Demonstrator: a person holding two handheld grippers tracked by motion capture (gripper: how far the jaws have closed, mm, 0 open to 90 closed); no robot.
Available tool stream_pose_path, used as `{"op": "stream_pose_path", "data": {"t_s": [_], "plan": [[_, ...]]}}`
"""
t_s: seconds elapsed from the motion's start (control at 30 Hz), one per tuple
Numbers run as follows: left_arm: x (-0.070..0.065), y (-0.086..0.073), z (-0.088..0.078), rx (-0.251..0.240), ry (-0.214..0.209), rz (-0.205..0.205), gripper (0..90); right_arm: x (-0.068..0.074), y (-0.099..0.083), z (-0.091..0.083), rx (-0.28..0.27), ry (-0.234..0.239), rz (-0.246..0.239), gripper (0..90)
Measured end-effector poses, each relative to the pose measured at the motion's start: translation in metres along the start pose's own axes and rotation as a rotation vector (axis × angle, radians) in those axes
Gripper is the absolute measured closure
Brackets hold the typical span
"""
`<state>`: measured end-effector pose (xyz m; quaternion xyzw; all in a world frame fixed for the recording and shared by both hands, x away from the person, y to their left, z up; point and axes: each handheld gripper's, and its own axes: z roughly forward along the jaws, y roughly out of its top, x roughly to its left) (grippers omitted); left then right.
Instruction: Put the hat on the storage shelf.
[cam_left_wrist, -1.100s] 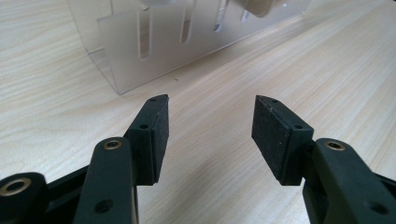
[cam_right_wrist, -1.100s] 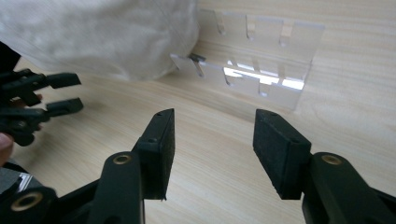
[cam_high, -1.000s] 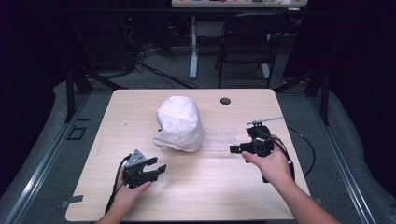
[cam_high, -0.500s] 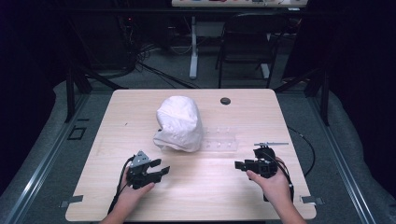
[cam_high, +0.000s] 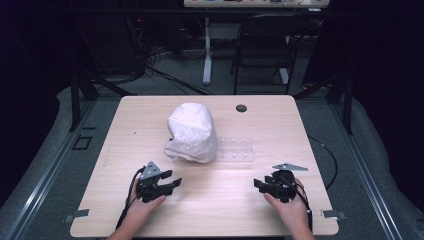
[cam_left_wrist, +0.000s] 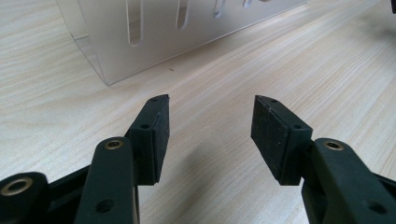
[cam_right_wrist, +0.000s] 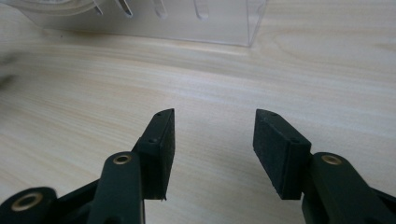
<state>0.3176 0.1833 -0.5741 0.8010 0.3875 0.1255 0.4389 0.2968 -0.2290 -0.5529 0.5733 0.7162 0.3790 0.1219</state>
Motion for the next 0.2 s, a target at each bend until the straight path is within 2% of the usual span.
{"op": "stream_pose_path", "data": {"t_s": [0.1, 0.2], "plan": [[-0.001, 0.0, 0.002, -0.002, -0.02, -0.001, 47.7, 0.001, -0.007, 0.0, -0.058, -0.034, -0.04, 47.5], [-0.005, 0.0, 0.003, 0.014, -0.017, 0.015, 47.5, -0.001, -0.014, 0.0, -0.125, -0.113, -0.099, 45.1]]}}
